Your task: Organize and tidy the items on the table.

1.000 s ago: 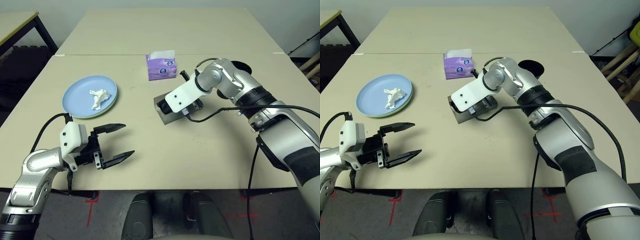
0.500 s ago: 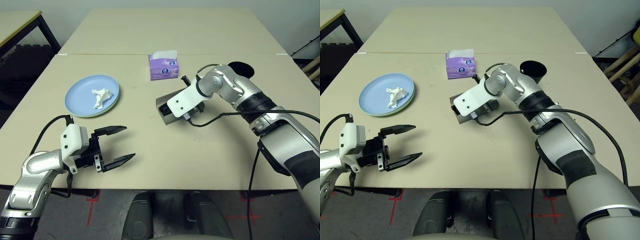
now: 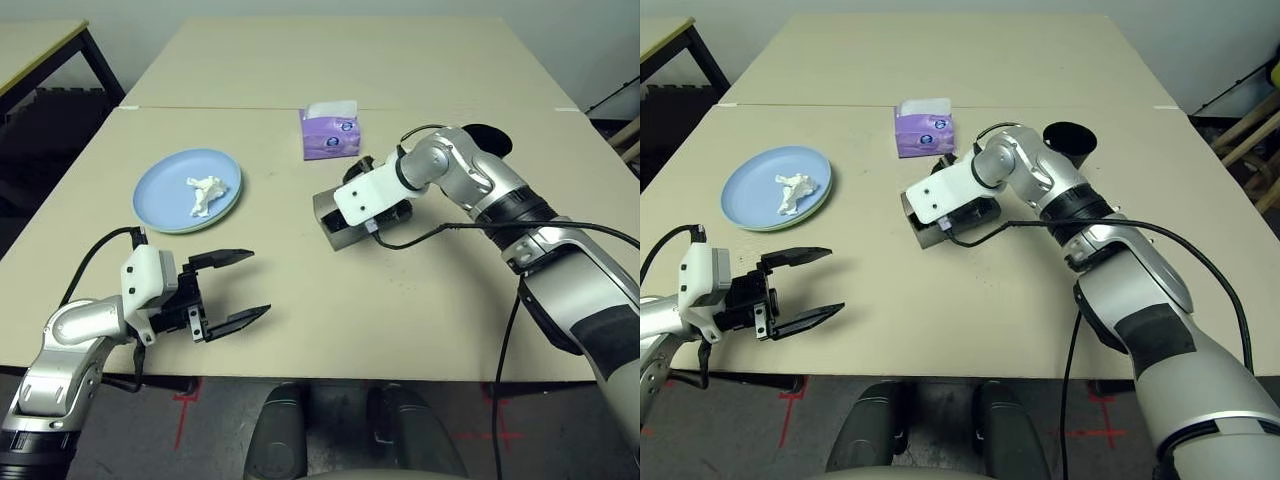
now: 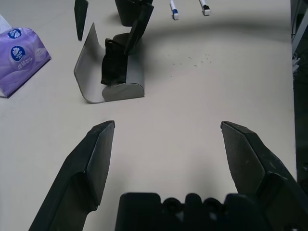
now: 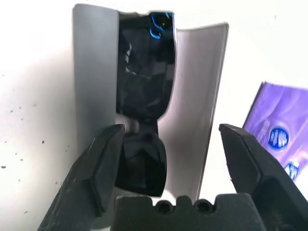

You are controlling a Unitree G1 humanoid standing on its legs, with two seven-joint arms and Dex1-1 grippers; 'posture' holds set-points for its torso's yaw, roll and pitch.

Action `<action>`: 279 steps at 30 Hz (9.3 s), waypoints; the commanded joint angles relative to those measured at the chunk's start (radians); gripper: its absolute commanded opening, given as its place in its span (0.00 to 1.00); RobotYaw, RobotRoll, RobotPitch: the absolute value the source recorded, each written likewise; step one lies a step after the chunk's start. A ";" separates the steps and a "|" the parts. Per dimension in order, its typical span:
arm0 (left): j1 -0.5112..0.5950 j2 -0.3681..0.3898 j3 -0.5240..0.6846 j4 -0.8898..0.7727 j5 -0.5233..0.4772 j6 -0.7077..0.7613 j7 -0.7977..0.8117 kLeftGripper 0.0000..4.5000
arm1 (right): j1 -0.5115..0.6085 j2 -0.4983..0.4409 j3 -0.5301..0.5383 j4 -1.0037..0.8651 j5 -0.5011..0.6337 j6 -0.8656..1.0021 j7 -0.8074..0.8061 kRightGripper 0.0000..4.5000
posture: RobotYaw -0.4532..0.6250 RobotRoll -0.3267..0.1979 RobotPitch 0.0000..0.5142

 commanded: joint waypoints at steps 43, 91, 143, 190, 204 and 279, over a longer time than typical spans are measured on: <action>-0.226 -0.083 -0.072 0.109 0.047 0.048 0.127 1.00 | 0.754 -0.209 -0.489 -0.741 0.633 0.612 -0.144 0.99 | 0.49 0.62 0.12; -0.297 -0.168 -0.050 0.098 0.087 0.304 0.398 1.00 | 0.921 -0.198 -0.625 -0.525 0.924 0.327 -0.005 0.99 | 0.48 0.62 0.09; -0.318 -0.209 -0.123 0.146 0.205 0.186 0.398 1.00 | 0.976 -0.201 -0.689 -0.527 0.956 0.204 -0.063 0.99 | 0.44 0.62 0.13; -0.555 -0.427 -0.314 0.494 0.503 0.132 0.623 0.00 | 1.034 -0.219 -0.705 -0.616 0.964 0.258 -0.084 1.00 | 0.38 0.62 0.13; -0.535 -0.433 -0.324 0.449 0.499 0.160 0.613 0.00 | 1.059 -0.224 -0.711 -0.636 0.966 0.267 -0.090 1.00 | 0.38 0.62 0.15; -0.520 -0.419 -0.366 0.342 0.621 0.291 0.622 0.00 | 1.077 -0.250 -0.711 -0.660 0.972 0.304 -0.089 1.00 | 0.38 0.62 0.19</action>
